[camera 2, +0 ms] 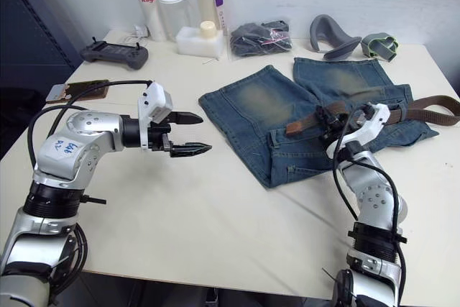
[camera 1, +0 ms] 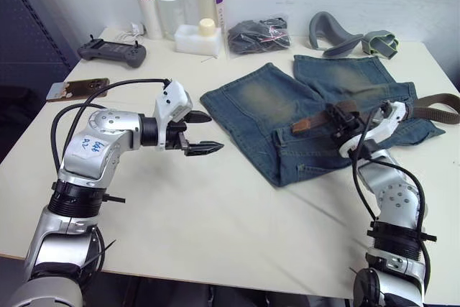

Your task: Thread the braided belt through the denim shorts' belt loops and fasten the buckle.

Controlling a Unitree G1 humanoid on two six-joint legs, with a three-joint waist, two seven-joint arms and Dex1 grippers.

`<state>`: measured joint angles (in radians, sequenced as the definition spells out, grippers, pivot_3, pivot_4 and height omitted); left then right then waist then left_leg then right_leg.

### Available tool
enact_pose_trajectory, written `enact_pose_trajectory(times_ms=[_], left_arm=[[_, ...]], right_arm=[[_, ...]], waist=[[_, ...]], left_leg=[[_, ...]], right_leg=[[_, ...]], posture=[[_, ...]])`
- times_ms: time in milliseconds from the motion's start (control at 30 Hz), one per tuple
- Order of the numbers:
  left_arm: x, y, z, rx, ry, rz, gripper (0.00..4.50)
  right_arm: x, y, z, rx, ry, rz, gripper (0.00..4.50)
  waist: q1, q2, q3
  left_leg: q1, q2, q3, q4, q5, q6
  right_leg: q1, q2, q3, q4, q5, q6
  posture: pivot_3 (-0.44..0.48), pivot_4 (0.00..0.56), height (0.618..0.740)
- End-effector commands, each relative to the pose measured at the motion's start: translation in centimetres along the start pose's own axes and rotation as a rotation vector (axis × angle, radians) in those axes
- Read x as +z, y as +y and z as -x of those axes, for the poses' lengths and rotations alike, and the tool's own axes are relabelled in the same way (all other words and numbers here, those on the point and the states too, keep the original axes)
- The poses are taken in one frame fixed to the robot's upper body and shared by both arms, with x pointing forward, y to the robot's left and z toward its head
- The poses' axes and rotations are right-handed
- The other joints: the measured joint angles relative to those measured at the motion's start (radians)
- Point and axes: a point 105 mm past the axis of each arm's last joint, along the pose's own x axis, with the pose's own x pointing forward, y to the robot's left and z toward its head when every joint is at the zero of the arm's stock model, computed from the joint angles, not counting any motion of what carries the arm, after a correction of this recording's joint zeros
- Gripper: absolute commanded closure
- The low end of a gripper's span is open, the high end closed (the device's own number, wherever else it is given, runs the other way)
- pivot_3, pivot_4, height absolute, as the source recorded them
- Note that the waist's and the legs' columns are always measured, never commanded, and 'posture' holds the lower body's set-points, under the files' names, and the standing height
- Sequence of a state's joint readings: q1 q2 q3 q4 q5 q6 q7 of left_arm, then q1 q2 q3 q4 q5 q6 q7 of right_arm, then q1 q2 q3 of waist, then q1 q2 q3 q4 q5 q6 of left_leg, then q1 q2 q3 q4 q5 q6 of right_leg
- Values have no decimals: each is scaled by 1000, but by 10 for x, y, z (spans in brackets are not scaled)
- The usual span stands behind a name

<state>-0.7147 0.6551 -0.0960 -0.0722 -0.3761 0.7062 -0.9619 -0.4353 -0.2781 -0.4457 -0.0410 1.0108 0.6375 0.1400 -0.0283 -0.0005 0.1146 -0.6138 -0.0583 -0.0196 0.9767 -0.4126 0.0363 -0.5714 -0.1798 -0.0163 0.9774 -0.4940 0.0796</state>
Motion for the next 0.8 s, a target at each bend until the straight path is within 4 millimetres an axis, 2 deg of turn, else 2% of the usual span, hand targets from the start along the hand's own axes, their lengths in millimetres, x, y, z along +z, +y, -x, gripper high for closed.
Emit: enact_pose_trajectory(times_ms=[33, 167, 500, 600, 700, 800], left_arm=[[15, -1, 1, -5, -30, -61, 0], [15, -1, 1, -10, -29, -60, 0], [15, 1, 0, 6, -36, -61, 0], [15, 0, -1, 6, -37, -61, 0], [15, 0, -1, 8, -37, -61, 0], [15, 0, -1, 9, -38, -60, 0]], right_arm=[[-1, 13, 3, 48, 14, 38, 4474], [-21, 17, 6, 78, 75, 4, 4474], [-39, 25, -5, 99, 88, -57, 4474], [-60, 30, -10, 115, 153, -94, 4474], [-86, 27, -8, 78, 258, -94, 4474], [-102, 26, -5, 52, 302, -95, 4474]], waist=[[0, 0, 0], [0, 0, 0], [-2, 0, 0], [-3, 0, 0], [-4, 0, 0], [-9, -3, -2]], left_leg=[[0, 0, 0, 0, 0, 0], [0, 0, 0, 0, 0, 0], [0, 0, 0, 0, 0, -1], [0, 0, 0, 0, 0, -1], [1, 0, 0, 0, 0, -1], [2, 0, -1, -1, 0, -1]], right_leg=[[0, 0, 0, 0, 0, 0], [0, 0, 0, 0, 0, 0], [-1, 0, 0, 1, 0, 0], [-1, 0, 0, 1, 0, 0], [-1, 1, 0, 1, 0, 0], [-1, 1, 0, 1, 0, 0]], posture=[[0, 150, 631], [0, 150, 631], [0, 150, 631], [0, 150, 631], [0, 150, 631], [0, 150, 631]])
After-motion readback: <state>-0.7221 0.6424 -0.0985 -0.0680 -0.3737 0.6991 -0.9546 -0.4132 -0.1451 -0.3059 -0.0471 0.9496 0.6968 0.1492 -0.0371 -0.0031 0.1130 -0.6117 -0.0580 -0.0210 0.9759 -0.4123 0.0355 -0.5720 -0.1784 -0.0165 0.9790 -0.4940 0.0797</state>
